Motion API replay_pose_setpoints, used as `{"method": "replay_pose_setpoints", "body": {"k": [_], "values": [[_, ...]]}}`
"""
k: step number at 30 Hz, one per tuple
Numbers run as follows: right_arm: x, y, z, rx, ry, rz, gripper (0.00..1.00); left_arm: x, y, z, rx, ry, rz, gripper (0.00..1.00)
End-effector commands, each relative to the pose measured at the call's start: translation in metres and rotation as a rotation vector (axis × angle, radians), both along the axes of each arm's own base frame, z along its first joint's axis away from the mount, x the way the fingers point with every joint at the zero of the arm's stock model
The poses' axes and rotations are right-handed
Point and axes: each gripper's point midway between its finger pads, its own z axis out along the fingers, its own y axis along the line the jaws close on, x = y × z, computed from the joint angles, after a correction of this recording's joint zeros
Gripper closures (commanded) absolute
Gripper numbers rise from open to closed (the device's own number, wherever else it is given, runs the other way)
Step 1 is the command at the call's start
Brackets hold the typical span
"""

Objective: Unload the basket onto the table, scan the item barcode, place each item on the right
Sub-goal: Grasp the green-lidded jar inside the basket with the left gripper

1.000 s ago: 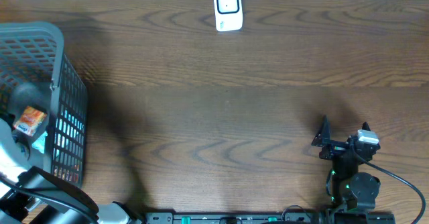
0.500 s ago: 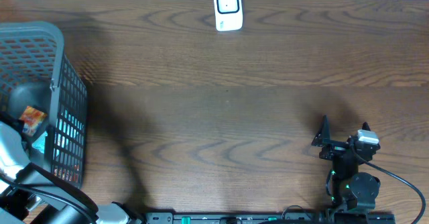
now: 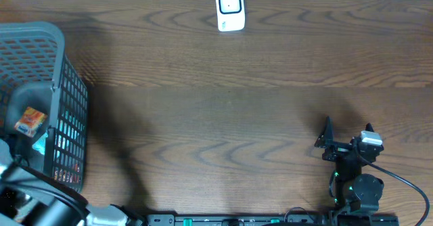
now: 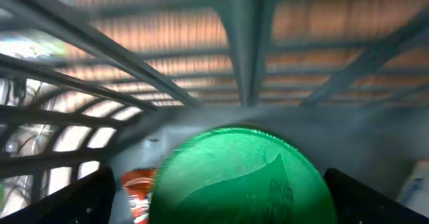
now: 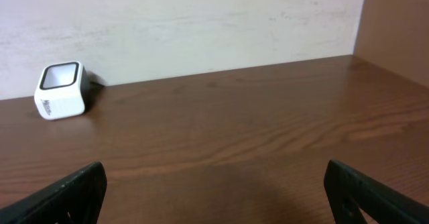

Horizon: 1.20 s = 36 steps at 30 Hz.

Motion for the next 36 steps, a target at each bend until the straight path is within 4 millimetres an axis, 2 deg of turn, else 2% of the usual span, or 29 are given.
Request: {"method": "replay_pose_setpoints", "body": {"k": [1,4,8,15,20,25,29,30,34,36], "values": [[0.0,-0.001,0.0,0.012,-0.003,-0.006,0.01,-0.001,-0.005,-0.03,-0.079,0.041,-0.015,0.02],[0.0,-0.001,0.0,0.012,-0.003,-0.006,0.01,-0.003,-0.008,-0.047,-0.121,0.069,-0.015,0.02],[0.0,-0.001,0.0,0.012,-0.003,-0.006,0.01,-0.003,-0.007,-0.047,-0.118,0.07,-0.014,0.0],[0.0,-0.001,0.0,0.012,-0.003,-0.006,0.01,-0.005,-0.006,-0.045,-0.115,0.103,-0.046,0.27],[0.0,-0.001,0.0,0.012,-0.003,-0.006,0.01,-0.006,-0.004,-0.033,-0.087,0.096,-0.042,0.36],[0.0,-0.001,0.0,0.012,-0.003,-0.006,0.01,-0.003,-0.004,-0.001,-0.022,0.042,-0.047,0.36],[0.0,-0.001,0.0,0.012,-0.003,-0.006,0.01,0.012,-0.014,0.035,0.02,-0.086,-0.092,0.36],[0.0,-0.001,0.0,0.012,-0.003,-0.006,0.01,0.023,-0.022,0.058,0.048,-0.172,-0.127,0.36],[0.0,-0.001,0.0,0.012,-0.003,-0.006,0.01,0.041,-0.048,0.113,0.125,-0.343,-0.216,0.35],[0.0,-0.001,0.0,0.012,-0.003,-0.006,0.01,0.054,-0.069,0.144,0.16,-0.456,-0.298,0.35]]}}
